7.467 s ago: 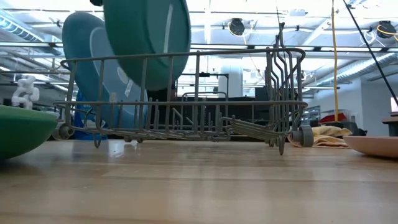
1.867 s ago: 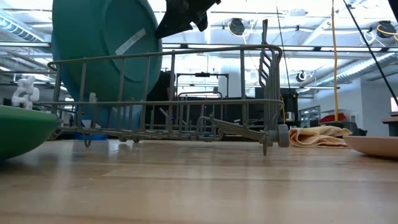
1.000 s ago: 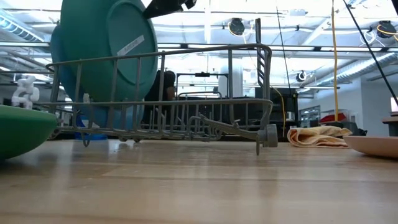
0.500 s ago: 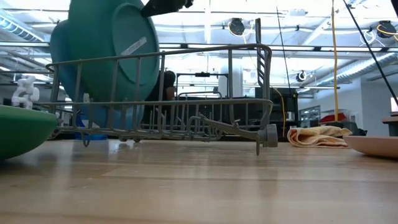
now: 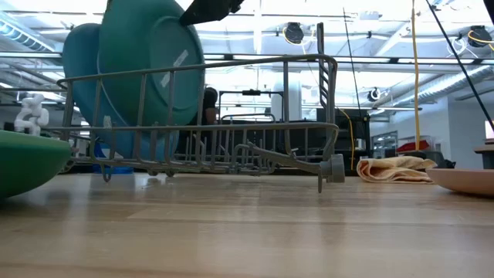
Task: Sort dishes
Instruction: Put the blue green plate into the dish rack
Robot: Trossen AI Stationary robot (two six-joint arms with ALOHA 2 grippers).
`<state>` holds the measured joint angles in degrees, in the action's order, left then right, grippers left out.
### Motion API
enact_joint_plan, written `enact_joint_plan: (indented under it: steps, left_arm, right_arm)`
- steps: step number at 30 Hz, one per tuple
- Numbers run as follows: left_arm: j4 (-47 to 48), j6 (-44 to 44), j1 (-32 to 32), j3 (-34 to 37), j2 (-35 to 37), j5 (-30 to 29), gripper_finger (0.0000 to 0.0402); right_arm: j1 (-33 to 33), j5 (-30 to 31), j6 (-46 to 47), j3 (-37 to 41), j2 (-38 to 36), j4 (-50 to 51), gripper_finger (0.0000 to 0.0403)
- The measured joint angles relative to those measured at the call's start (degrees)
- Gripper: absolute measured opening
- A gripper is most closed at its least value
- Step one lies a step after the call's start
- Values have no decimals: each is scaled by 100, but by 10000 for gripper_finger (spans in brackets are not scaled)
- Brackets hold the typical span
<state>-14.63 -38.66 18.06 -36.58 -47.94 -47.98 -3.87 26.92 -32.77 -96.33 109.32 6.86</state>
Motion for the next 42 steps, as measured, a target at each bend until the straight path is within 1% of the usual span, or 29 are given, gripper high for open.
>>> enact_joint_plan:
  steps: [6, 11, 14, 18, 21, 29, 36, 38, 42]
  left_arm:
    - [0, -6, 0, 0, 0, 15, 244]
    - [-82, -21, 3, 0, 0, 56, 265]
    - [-183, -21, 7, 0, 2, 129, 267]
    - [-203, -21, 47, 0, 2, 127, 267]
    - [-198, -19, 50, 0, 2, 143, 267]
    - [-39, -5, 76, 0, 2, 521, 267]
    - [0, -452, 126, 0, 4, 593, 267]
    - [189, -659, 136, 0, 6, 615, 267]
    - [1087, -1343, 131, 0, 2, 620, 267]
  right_arm:
    - [14, -28, 59, 0, 0, 128, 167]
    - [44, -33, 63, 0, 0, 132, 167]
    - [127, -50, 132, 0, 0, 136, 167]
    - [242, -290, 296, 0, 0, 151, 167]
    - [286, -326, 332, 0, 0, 148, 167]
    - [314, -344, 304, 0, 0, 180, 167]
    - [342, -477, 91, 0, 0, 144, 167]
    - [333, -483, 2, 0, 0, 128, 167]
    - [327, -479, 60, 0, 0, 224, 167]
